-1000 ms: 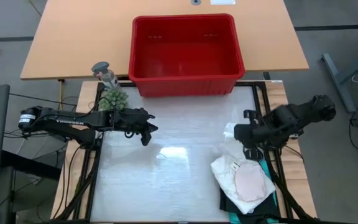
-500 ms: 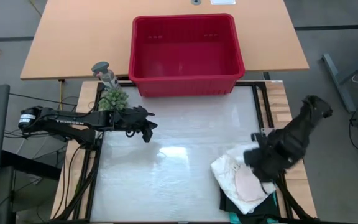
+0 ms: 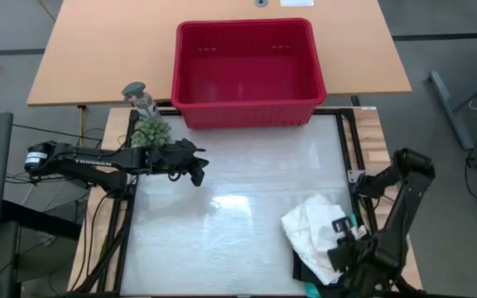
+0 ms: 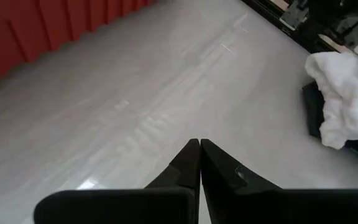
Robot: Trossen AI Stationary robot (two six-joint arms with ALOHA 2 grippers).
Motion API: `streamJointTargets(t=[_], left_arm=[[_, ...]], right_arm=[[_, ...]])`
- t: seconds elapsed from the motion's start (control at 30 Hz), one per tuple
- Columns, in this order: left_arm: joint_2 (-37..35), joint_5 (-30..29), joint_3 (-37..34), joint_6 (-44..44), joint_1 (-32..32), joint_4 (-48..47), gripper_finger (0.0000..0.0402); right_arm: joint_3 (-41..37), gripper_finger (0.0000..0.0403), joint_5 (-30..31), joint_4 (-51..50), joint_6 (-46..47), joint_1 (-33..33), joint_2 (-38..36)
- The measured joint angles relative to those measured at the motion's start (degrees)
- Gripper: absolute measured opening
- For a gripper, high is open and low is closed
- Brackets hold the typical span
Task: Fold Laundry from Bin
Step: Stack the white boxers on top of the white underwear
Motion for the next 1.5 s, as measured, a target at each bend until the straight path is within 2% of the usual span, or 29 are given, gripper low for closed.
streamJointTargets(t=[0.23, 0.37, 0.47, 0.57, 0.67, 0.83, 0.97, 1.07, 1.33, 1.5], left_arm=[[0.0, 3.0, 0.0, -1.5, 0.0, 2.4, 0.0000], [0.0, 3.2, 0.0, -1.0, 0.0, 6.1, 0.0000], [0.0, 3.0, 0.0, 0.8, 0.0, 8.5, 0.0000], [0.0, 3.3, 0.0, 2.7, 0.0, 9.3, 0.0003], [0.0, 5.1, 0.0, 4.4, 0.0, 9.1, 0.0017], [0.0, 6.0, 0.0, 4.5, 0.0, 8.6, 0.0052], [0.0, 5.9, 0.0, 4.5, 0.0, 8.1, 0.0071], [0.0, 6.0, 0.0, 4.5, 0.0, 7.4, 0.0078], [0.0, 6.0, 0.0, 4.8, 0.0, 7.5, 0.0081], [0.0, 6.0, 0.0, 6.0, 0.0, 7.3, 0.0081]], right_arm=[[0.0, 0.0056, -1.5, 3.0, -0.3, -0.1, 4.3], [1.4, 0.0058, -5.0, 0.4, 2.9, -1.2, 2.7], [4.2, 0.0061, -5.2, -2.7, 7.6, -2.2, 0.6], [6.9, 0.0072, -5.7, -1.4, 10.7, -3.0, -1.7], [8.2, 0.0097, -5.9, 2.6, 12.7, -3.3, -3.7], [8.0, 0.0164, -5.7, 7.8, 10.5, -3.3, -4.1], [6.7, 0.0217, -7.2, 7.6, 10.2, -4.0, -2.8], [6.5, 0.0240, -9.0, 6.9, 12.8, -5.0, -2.4], [7.9, 0.0243, -4.4, 1.7, 15.3, -8.4, -4.7], [4.9, 0.0242, -5.7, 0.5, 15.2, -9.0, -4.7]])
